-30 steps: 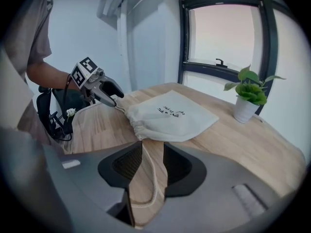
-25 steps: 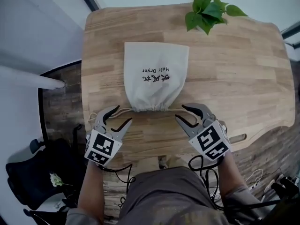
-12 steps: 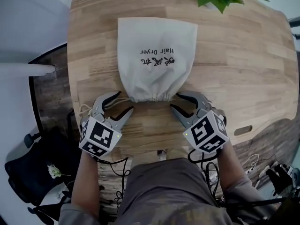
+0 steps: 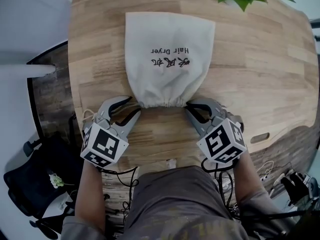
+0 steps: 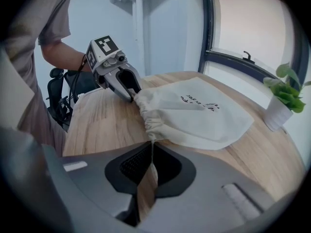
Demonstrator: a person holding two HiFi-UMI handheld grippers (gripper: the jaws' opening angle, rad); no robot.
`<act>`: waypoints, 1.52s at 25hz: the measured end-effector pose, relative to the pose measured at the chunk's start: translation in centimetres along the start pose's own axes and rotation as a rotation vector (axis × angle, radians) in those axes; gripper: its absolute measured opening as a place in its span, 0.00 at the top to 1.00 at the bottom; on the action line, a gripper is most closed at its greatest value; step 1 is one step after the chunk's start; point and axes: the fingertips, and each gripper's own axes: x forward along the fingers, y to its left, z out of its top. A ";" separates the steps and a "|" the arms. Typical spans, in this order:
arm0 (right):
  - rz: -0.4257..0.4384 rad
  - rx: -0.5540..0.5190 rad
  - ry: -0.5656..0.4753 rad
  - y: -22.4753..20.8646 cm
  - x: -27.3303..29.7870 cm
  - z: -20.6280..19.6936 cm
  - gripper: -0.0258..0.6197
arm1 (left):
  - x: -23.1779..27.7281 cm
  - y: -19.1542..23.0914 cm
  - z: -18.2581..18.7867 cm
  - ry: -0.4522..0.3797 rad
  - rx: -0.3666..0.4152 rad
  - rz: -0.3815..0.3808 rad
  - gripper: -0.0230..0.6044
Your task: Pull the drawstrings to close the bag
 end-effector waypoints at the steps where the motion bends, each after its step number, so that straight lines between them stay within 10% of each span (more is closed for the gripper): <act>1: 0.001 0.001 0.000 0.0 0.0 0.0 0.89 | 0.0 -0.2 0.0 0.003 0.023 0.002 0.79; 2: 0.002 0.001 0.000 0.0 0.0 0.0 0.89 | 0.0 -0.3 0.0 0.005 0.042 0.009 0.93; 15: -0.034 0.052 0.013 -0.1 0.1 -0.1 0.90 | 0.0 -0.4 -0.2 0.033 0.077 0.047 0.94; 38: -0.114 0.114 0.015 -1.1 -1.6 -2.1 0.91 | -0.9 0.3 -1.1 0.004 -0.114 0.129 0.95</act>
